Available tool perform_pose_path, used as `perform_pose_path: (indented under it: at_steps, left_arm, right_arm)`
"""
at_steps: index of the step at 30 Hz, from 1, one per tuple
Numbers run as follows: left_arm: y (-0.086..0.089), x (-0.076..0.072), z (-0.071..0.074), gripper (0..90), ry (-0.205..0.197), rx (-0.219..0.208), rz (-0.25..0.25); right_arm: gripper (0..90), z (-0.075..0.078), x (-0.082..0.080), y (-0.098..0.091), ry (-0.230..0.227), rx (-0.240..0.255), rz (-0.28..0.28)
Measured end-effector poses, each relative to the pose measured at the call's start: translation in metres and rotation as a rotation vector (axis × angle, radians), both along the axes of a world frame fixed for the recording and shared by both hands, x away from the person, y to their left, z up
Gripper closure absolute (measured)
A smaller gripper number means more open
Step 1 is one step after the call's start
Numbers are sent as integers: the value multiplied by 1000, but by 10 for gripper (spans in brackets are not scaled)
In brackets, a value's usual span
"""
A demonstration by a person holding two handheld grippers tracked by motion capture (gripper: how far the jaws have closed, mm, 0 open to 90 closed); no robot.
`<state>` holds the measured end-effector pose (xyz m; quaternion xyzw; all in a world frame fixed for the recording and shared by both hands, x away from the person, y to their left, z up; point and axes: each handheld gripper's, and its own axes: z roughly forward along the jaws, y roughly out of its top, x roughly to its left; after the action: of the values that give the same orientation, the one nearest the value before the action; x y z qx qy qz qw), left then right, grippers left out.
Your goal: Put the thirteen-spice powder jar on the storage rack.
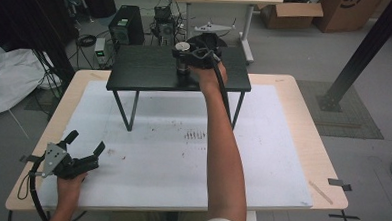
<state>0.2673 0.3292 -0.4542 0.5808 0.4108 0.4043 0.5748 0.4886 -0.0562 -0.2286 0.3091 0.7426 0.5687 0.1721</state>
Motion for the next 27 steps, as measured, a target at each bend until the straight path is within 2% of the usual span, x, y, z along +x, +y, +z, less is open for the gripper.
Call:
perform_pose_path:
  at_steps: [9,23,27]
  left_arm:
    - [0,0,0,3,0,0,0]
    - [0,0,0,2,-1,1,0]
    - [0,0,0,3,-1,1,0]
  right_arm:
    - [476,-2,1,1,13,1,4]
    - [240,4,-5,-7,0,37,0]
    - [200,5,-8,-11,-2,45,-1]
